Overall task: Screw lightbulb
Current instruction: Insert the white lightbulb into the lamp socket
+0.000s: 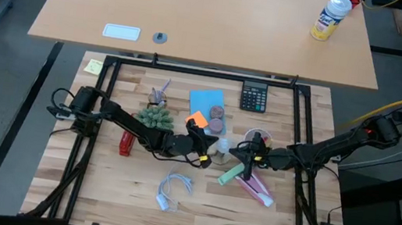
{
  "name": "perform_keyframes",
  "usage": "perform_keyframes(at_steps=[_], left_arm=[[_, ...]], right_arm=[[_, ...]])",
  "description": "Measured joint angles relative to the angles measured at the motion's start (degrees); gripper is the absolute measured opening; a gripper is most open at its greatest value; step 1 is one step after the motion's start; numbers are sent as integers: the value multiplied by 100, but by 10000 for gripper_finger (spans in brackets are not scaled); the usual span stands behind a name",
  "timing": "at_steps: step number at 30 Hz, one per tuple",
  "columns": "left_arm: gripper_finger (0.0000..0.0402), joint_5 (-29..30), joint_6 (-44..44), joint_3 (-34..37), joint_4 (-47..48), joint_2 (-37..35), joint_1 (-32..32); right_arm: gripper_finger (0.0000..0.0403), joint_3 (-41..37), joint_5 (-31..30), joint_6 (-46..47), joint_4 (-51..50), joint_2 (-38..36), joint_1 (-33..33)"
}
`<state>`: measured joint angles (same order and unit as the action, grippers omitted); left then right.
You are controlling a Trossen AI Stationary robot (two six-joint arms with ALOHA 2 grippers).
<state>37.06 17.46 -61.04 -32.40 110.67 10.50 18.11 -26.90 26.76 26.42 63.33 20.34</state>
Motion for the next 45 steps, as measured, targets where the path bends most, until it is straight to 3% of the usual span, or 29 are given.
perform_keyframes(at_steps=[14, 25, 34, 45], left_arm=[[1, 670, -130, -1, -9, 2, 103], [1, 710, -452, -2, 51, -354, 435], [1, -142, -326, -2, 29, -385, 771], [1, -699, -95, -2, -275, -118, 739]], right_arm=[[17, 2, -237, -262, 679, -20, -7], [17, 284, -568, -836, 716, -22, -13], [17, 378, -1588, -1374, 526, -26, -29], [17, 378, -1057, -1025, -96, 230, -282]])
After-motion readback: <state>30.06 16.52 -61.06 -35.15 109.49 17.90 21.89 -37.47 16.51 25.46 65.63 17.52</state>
